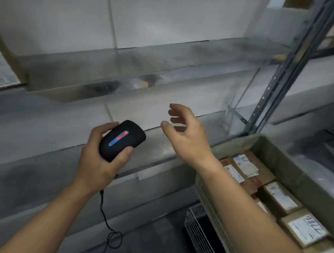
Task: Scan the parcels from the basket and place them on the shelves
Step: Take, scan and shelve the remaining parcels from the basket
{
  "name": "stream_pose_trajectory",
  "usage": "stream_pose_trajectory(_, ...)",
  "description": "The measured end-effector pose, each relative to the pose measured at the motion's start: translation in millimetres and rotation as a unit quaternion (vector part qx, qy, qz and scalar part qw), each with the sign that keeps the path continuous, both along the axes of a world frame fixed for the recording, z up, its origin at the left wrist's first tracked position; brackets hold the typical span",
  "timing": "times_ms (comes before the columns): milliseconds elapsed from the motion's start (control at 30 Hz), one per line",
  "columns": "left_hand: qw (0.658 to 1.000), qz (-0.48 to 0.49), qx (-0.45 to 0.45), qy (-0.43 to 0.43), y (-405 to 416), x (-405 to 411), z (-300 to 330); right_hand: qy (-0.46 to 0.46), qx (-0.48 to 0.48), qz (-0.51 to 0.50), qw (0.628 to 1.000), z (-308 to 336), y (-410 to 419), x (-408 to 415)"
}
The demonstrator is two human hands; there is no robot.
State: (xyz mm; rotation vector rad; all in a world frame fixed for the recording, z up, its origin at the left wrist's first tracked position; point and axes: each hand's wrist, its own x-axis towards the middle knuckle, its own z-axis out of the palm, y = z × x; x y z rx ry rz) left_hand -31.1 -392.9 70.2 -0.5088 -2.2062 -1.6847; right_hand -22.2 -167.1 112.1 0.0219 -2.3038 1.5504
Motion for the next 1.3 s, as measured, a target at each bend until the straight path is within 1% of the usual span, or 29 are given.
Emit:
stream_pose_trajectory(100,0.999,-0.031,-0.004,-0.021,40.6,-3.0,-6.7,-0.026,0.003,-0.035,0.999,-15.1,43.5,23.1)
stream_pose_trajectory(300,0.993,-0.106,-0.042,-0.025,127.5,-5.6,-8.0,-0.060,-0.001,-0.134,0.989,-38.7,132.3,71.1)
stream_pose_trajectory(567,0.980,-0.188,-0.065,-0.027,222.5,-2.7,-18.2,-0.068,-0.033,-0.218,0.973,-61.3,220.9,121.1)
stream_pose_trajectory(733,0.966,-0.247,-0.075,-0.027,281.0,4.7,-32.2,-0.080,-0.063,-0.280,0.954,-81.4,267.1,152.0)
stream_pose_trajectory(900,0.943,-0.313,-0.097,-0.051,333.3,5.3,-48.4,-0.117,-0.087,-0.357,0.923,-106.7,301.0,176.3)
stream_pose_trajectory(1000,0.931,-0.349,-0.101,-0.035,363.0,5.4,-54.6,-0.141,-0.100,-0.403,0.899,-122.1,318.3,184.9)
stream_pose_trajectory(1200,0.892,-0.435,-0.102,-0.069,415.0,-18.2,-79.1,-0.192,-0.123,-0.502,0.834,-152.8,348.6,198.0)
stream_pose_trajectory(1300,0.875,-0.468,-0.102,-0.062,435.8,-19.6,-83.3,-0.202,-0.134,-0.544,0.804,-167.7,356.1,201.6)
